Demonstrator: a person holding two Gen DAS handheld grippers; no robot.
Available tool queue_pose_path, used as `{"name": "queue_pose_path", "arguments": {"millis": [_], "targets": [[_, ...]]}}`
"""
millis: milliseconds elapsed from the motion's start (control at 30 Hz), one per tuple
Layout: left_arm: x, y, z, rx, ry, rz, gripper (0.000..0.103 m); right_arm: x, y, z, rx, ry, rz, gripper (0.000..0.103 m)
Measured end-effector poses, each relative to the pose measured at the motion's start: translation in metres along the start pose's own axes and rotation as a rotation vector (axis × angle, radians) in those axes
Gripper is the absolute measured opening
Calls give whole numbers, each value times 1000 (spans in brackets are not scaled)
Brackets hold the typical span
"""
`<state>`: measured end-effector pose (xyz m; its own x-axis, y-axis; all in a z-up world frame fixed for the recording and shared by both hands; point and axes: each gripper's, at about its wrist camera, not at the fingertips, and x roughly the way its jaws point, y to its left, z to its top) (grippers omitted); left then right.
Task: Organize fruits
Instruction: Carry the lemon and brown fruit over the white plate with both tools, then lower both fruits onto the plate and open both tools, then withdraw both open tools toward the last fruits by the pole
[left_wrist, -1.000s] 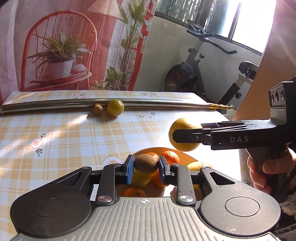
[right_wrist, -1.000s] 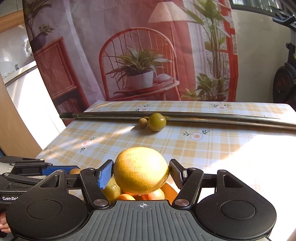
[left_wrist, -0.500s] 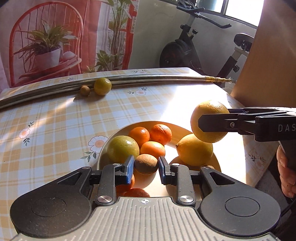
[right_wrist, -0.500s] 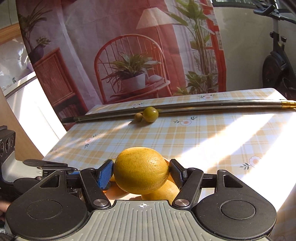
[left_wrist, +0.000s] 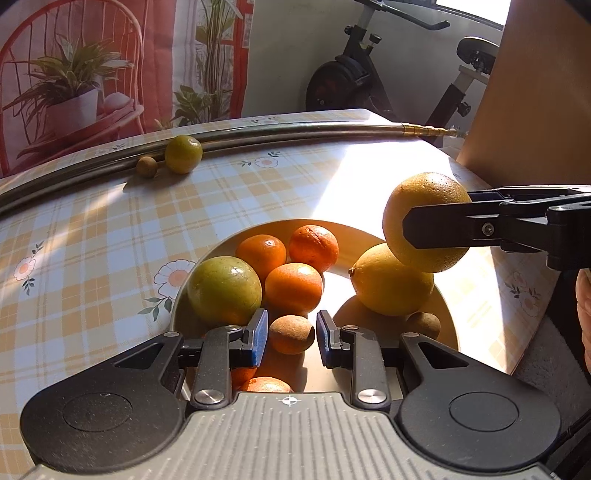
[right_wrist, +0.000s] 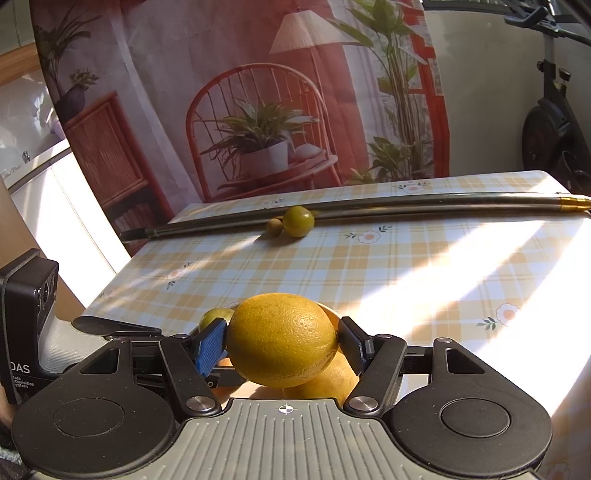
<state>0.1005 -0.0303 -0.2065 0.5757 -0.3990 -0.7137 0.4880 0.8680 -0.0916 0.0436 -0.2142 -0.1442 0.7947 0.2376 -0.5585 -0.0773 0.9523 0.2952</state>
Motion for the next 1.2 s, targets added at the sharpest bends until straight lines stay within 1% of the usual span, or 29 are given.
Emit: {"name": "queue_pose_path", "arguments": {"millis": [67,133,167,300,400,567,700,833,1000,1200], "targets": [[-6,3,2,-39,-9,-6,31,0,0,0,-2,3,0,62],[-17,5,3,-62,-45,-8,41,1,2,0,-3,7,0,62],[-26,6,3,-77,-75,11,43,1,3,-1,-4,10,2,62],[-53,9,1,-119,-153,95,46,2,7,-4,13,37,25,62],[-67,8,-4,-144,-189,139,49,5,14,-9,18,62,53,62],[-75,10,-10,-173,-205,177,49,13,29,-17,-32,114,55,62],[-80,17,-16,-219,-216,173,49,19,43,-24,-74,165,57,62],[-84,21,-22,-239,-219,181,49,27,52,-31,-93,211,53,62],[-87,25,-29,-262,-216,190,49,31,57,-35,-113,235,52,62],[-85,30,-32,-274,-201,198,50,35,56,-38,-106,255,52,62]]}}
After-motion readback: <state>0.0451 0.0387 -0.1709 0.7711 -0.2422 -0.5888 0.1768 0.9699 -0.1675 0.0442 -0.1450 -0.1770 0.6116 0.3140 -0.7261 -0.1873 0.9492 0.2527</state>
